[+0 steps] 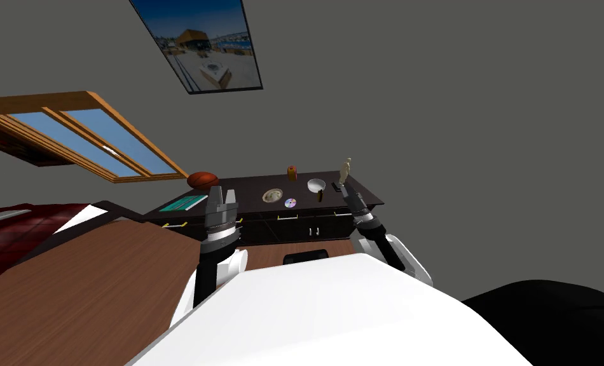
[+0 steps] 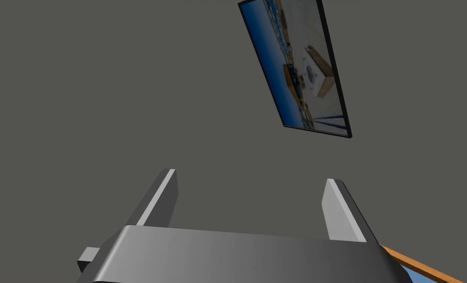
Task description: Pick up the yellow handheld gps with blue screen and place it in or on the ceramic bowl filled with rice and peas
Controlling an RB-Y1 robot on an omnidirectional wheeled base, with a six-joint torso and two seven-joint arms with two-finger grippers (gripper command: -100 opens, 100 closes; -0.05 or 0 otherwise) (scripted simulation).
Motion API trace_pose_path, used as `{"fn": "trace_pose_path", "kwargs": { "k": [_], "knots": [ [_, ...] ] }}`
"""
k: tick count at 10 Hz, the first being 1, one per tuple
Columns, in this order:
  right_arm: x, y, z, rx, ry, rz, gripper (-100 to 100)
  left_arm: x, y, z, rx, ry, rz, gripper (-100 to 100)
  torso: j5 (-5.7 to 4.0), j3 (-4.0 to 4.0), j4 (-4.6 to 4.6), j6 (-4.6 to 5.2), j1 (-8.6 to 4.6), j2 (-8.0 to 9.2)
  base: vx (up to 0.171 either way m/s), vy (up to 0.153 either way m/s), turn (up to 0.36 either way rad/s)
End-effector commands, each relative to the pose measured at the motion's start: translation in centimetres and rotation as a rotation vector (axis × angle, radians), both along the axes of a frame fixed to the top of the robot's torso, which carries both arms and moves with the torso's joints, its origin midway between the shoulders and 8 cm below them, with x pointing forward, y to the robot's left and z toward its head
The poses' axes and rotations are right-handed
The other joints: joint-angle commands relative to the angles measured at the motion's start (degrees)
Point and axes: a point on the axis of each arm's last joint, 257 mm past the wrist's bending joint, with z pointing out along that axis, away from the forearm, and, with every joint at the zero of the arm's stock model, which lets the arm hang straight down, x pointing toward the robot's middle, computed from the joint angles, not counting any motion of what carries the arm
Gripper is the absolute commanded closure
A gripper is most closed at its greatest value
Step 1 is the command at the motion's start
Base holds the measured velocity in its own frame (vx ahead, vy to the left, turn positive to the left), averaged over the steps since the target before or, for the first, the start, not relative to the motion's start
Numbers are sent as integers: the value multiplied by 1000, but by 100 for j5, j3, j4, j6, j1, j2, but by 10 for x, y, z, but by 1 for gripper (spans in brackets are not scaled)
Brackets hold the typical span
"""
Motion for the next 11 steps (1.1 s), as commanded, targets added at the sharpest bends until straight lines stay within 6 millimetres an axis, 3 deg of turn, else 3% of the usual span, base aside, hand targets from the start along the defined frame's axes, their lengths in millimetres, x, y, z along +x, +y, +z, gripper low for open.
{"fn": "trace_pose_path", "kwargs": {
  "k": [1,6,11],
  "knots": [
    [14,1,-23,-71,57,-18,-100,0,0,0,0,0,0,0,0,0,0,0,0,0,-55,33,85],
    [37,-14,-92,-302,216,-87,-100,0,0,0,0,0,0,0,1,-6,-2,1,3,-10,-32,38,85],
    [52,-59,-153,-535,355,-195,-100,0,0,0,0,0,0,0,5,-14,-5,0,19,-25,0,79,77]
  ]
}}
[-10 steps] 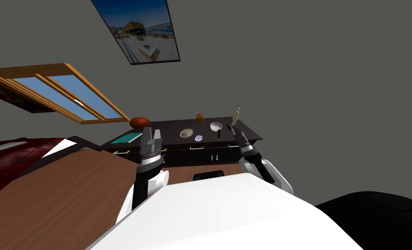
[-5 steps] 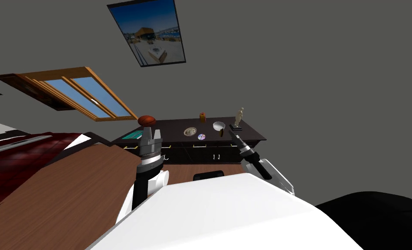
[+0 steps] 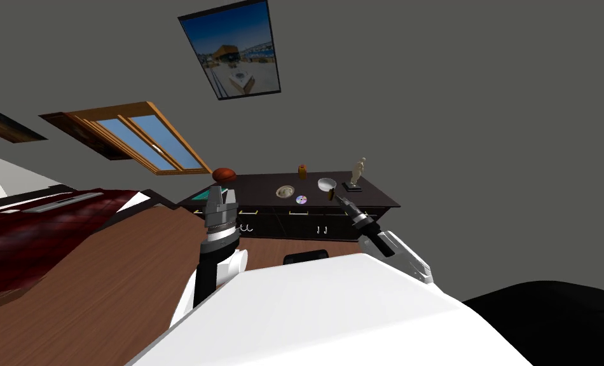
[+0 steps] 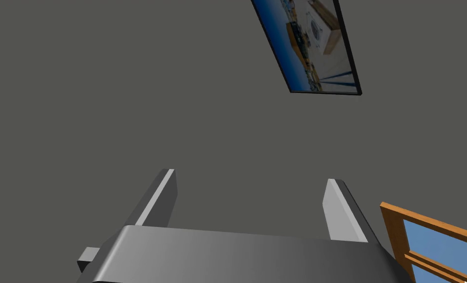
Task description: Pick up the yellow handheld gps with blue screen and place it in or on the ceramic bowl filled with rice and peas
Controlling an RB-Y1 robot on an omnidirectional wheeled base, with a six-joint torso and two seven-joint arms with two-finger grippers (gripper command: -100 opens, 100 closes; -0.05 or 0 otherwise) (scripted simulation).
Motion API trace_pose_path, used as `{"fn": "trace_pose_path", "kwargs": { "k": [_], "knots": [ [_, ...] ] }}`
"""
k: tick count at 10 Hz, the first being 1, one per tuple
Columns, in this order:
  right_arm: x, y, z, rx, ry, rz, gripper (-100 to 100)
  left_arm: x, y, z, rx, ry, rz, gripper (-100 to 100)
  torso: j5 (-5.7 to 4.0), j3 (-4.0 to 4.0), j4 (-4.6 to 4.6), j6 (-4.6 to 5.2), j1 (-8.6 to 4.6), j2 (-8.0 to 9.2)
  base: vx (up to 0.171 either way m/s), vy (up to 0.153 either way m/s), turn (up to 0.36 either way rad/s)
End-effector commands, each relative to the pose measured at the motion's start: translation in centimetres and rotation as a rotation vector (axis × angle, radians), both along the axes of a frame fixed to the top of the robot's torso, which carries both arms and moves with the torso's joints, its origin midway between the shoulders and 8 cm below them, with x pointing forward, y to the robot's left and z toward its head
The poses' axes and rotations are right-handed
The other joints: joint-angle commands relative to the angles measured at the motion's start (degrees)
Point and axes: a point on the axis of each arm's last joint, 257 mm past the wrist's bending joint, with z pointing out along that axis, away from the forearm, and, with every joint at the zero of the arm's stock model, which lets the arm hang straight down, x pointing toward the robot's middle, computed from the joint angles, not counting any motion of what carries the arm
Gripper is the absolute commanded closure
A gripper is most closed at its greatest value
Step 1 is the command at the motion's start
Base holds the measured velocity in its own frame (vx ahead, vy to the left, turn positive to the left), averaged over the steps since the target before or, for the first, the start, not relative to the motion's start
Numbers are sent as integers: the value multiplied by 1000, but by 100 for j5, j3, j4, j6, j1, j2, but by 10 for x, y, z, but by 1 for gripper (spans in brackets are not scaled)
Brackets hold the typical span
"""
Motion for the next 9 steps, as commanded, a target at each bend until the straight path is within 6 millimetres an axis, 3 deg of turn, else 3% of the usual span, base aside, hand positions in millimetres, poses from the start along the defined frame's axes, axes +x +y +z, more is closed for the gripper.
{"fn": "trace_pose_path", "kwargs": {
  "k": [1,8,9],
  "knots": [
    [3,-22,-15,-78,39,-42,-100,0,0,0,0,0,0,0,0,0,0,0,0,0,19,109,63],
    [6,-128,-61,-367,168,-236,-100,0,0,0,0,0,0,0,3,-10,-4,1,8,-18,56,125,46],
    [4,-157,-67,-432,197,-290,-100,0,0,0,0,0,0,0,3,-15,-6,1,11,-27,96,155,64]
  ]
}}
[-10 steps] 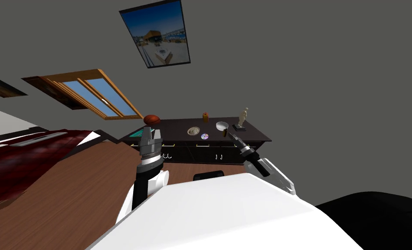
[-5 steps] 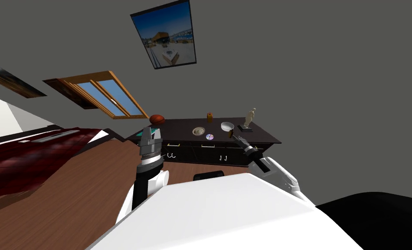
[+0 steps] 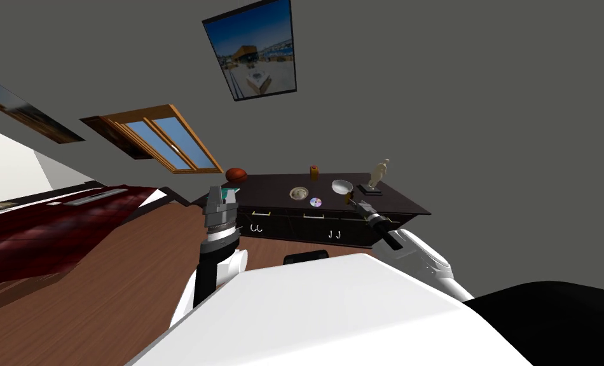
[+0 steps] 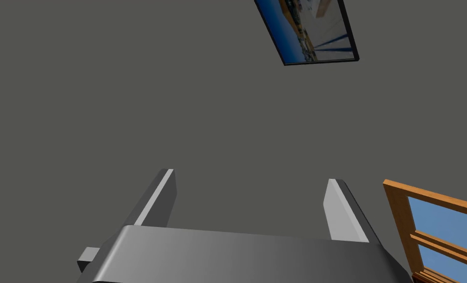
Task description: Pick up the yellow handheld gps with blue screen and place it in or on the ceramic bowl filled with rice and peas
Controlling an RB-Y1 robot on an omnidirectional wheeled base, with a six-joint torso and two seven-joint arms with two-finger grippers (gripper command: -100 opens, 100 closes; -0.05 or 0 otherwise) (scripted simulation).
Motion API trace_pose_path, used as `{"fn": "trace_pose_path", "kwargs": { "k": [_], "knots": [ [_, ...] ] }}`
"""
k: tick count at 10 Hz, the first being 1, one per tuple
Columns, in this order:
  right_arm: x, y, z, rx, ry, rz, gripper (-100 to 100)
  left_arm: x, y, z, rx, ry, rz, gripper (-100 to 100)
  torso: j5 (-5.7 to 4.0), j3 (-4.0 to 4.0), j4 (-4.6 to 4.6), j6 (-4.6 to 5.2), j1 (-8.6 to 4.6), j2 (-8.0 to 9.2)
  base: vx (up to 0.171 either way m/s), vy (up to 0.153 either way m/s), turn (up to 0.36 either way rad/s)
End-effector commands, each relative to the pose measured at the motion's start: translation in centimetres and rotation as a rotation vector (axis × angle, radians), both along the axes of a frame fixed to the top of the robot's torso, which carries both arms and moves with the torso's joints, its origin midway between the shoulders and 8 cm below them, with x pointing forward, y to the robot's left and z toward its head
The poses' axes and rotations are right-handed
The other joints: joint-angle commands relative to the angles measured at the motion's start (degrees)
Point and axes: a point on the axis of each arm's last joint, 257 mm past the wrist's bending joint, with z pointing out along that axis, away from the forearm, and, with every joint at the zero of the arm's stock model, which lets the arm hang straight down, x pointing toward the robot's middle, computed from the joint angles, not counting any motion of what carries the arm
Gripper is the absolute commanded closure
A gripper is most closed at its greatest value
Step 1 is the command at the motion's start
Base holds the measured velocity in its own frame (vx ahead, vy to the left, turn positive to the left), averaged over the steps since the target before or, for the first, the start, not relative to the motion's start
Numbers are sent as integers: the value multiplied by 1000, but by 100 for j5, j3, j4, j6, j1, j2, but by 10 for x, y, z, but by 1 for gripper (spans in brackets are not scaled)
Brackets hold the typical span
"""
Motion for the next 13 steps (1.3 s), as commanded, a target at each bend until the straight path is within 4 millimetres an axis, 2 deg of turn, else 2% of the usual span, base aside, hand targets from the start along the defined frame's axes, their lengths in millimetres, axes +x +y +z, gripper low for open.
{"fn": "trace_pose_path", "kwargs": {
  "k": [1,2,3,5,7,8,9,10,11,12,13],
  "knots": [
    [-2,-28,-9,-68,29,-58,-100,0,0,0,0,0,0,0,0,0,0,0,0,0,100,161,42],
    [-2,-28,-9,-68,29,-58,-100,0,0,0,0,0,0,0,1,-1,0,0,4,-2,54,112,0],
    [-4,-41,-11,-96,41,-81,-100,0,0,0,0,0,0,0,-2,5,1,0,-10,10,23,77,22],
    [-10,-80,-13,-185,75,-148,-100,0,0,0,0,0,0,0,-3,10,4,0,-14,18,63,131,53],
    [-12,-94,-13,-221,88,-171,-100,0,0,0,0,0,0,0,-2,5,2,0,-14,10,56,83,21],
    [-11,-88,-11,-208,83,-162,-100,0,0,0,0,0,0,0,-5,9,3,1,-30,16,18,21,3],
    [-11,-89,-11,-211,84,-164,0,0,0,0,0,0,0,0,-9,14,5,2,-44,26,4,5,-1],
    [-5,-98,-11,-209,87,-188,-100,0,0,0,0,0,0,0,-11,18,7,2,-52,33,7,-18,159],
    [-7,-93,-11,-210,85,-175,-100,0,0,0,0,0,0,0,-13,18,7,-3,-62,32,5,-17,49],
    [-7,-94,-11,-210,85,-178,100,0,0,0,0,0,0,0,-14,19,7,3,-62,34,2,-3,-11],
    [-7,-94,-11,-210,85,-178,100,0,0,0,0,0,0,0,-14,20,7,1,-58,36,0,0,0]
  ]
}}
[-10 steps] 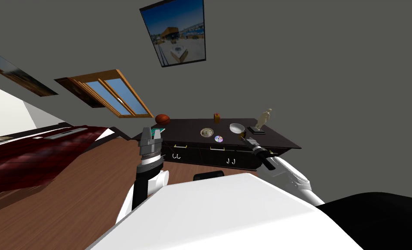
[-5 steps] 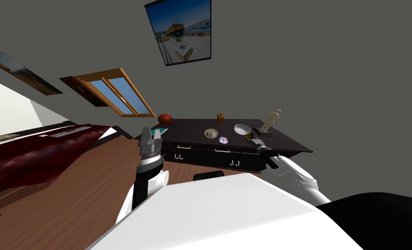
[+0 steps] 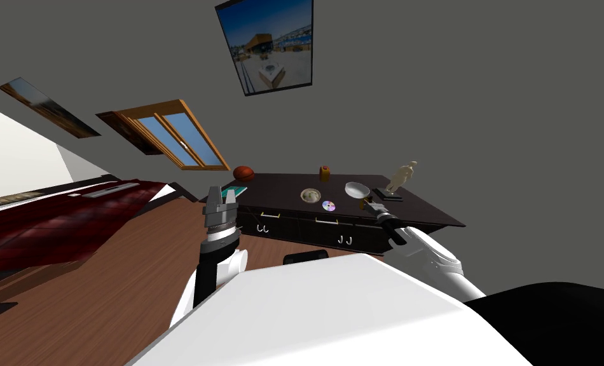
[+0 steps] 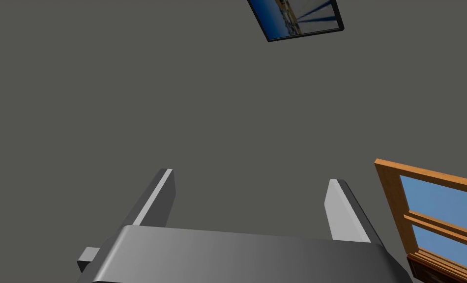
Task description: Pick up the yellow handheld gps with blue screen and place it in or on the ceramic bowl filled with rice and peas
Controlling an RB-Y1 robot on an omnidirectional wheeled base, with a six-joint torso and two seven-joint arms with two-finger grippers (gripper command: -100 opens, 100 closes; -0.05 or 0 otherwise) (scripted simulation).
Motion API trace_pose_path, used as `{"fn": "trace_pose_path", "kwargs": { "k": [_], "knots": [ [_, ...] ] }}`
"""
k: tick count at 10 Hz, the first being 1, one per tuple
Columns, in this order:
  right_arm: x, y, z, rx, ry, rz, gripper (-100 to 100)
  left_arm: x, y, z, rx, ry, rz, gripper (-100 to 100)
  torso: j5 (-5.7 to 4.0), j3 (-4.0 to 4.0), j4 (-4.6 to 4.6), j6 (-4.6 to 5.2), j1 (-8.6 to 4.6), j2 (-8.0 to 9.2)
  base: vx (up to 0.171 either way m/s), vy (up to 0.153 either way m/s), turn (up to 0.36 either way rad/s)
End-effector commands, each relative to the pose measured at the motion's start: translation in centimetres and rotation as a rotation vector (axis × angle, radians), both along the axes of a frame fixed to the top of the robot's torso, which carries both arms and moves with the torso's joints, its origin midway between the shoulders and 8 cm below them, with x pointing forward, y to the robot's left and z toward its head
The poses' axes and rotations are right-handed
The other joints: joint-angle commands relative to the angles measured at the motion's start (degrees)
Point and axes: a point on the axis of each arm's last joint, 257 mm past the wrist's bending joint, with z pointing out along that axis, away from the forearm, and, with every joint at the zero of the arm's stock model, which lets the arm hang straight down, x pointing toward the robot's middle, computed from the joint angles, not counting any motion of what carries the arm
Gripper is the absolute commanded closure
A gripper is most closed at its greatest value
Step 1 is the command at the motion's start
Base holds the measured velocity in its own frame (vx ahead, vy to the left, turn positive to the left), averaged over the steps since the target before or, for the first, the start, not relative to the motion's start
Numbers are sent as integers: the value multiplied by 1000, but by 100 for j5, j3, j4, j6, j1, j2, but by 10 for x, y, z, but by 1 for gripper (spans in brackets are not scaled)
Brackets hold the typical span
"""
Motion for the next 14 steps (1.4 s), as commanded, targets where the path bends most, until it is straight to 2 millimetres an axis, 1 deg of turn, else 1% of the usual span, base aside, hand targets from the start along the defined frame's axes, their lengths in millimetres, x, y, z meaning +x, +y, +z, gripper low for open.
{"fn": "trace_pose_path", "kwargs": {
  "k": [1,3,4,5,6,7,10,12,14],
  "knots": [
    [0,0,0,0,0,0,100,0,0,0,0,0,0,0,0,0,0,0,0,0,0,0,0],
    [0,0,0,0,0,1,100,0,0,0,0,0,0,0,0,0,0,3,-2,0,0,0,0],
    [0,0,0,0,0,1,0,0,0,0,0,0,0,0,1,0,1,3,-2,0,0,0,0],
    [0,0,0,0,0,1,100,0,0,0,0,0,0,0,1,0,1,3,-2,0,0,0,0],
    [0,0,0,0,0,1,0,0,0,0,0,0,0,0,1,0,1,3,-2,0,0,0,0],
    [-8,-9,-6,-17,23,-32,100,0,0,0,0,0,0,0,1,0,1,3,-1,0,-26,69,4],
    [-16,-18,-12,-34,46,-65,100,0,0,0,0,0,0,0,-40,-3,-37,28,42,32,-25,119,-23],
    [-27,-31,-17,-57,74,-109,100,0,0,0,0,0,0,0,-65,-10,-58,34,37,38,-27,123,3],
    [-33,-38,-17,-71,84,-135,100,0,0,0,0,0,0,0,-98,-24,-86,37,57,37,-7,175,-3]
  ]
}}
